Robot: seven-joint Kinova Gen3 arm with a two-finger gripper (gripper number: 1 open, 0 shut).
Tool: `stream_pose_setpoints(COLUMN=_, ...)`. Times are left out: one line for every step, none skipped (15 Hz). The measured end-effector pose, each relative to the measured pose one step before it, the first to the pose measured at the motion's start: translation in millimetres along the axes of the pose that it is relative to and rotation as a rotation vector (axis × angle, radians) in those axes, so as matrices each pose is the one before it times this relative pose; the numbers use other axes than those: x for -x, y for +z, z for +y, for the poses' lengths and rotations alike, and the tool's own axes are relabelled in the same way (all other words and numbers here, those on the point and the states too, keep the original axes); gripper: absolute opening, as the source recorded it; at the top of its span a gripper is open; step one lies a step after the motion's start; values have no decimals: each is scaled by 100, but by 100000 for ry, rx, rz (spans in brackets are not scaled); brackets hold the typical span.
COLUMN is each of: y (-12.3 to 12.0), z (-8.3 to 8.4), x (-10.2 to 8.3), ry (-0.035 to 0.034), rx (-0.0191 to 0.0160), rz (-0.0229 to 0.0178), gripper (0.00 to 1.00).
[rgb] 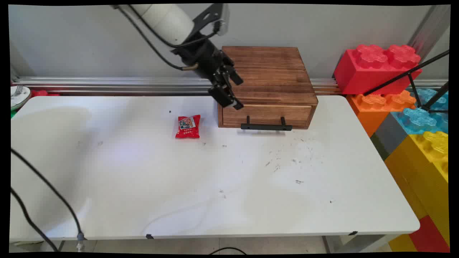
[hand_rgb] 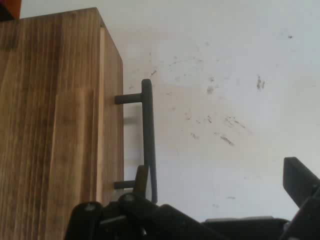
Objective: Open the drawer
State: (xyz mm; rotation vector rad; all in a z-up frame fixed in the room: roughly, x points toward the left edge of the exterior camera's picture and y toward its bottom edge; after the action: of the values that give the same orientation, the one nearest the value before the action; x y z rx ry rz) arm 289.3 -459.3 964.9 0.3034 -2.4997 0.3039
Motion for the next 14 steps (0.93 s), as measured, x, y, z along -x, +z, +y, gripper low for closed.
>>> stream_pose_setpoints(y=407, z=-146, x=-693, ry=397, rx=53, rz=-1322, gripper=100)
stream_pose_setpoints(y=552, z=-155, x=-790, ry=164, rx=-172, rz=-1622, gripper=100)
stream_pose_setpoints(y=625, z=-122, x=-763, ry=99, rx=-283, rz=-1681, gripper=100)
stream_pose_setpoints(y=550, z=-112, x=-618, ry=-88, rx=-370, rz=-1348, gripper=100)
stream_pose_setpoints(y=408, z=-59, x=-411, ry=-147, rx=-288, rz=-930, gripper=100)
stream_pose_setpoints(y=710, z=-65, x=-611, ry=-366, rx=-487, rz=-1492, gripper=100)
stream_pose_setpoints(y=810, z=-59, x=-644, ry=-401, rx=-572, rz=-1730, gripper=100)
stream_pose_setpoints(y=851, z=0, x=-612, ry=-253, rx=-302, rz=-1815, gripper=100)
stream_pose_setpoints(y=716, z=4, x=-501, ry=-162, rx=-297, rz=-1478, gripper=100)
stream_pose_setpoints(y=945, z=31, x=-565, ry=-119, rx=-245, rz=-1759, gripper=100)
stream_pose_setpoints(y=868, z=33, x=-506, ry=-68, rx=-296, rz=-1588, gripper=100)
stream_pose_setpoints(y=754, z=31, x=-384, ry=-122, rx=-269, rz=-1330, gripper=100)
stream_pose_setpoints(y=1046, z=55, x=-506, ry=-67, rx=-337, rz=-1708, gripper=100)
stream_pose_setpoints(y=749, z=50, x=-317, ry=-52, rx=-265, rz=-1233, gripper=100)
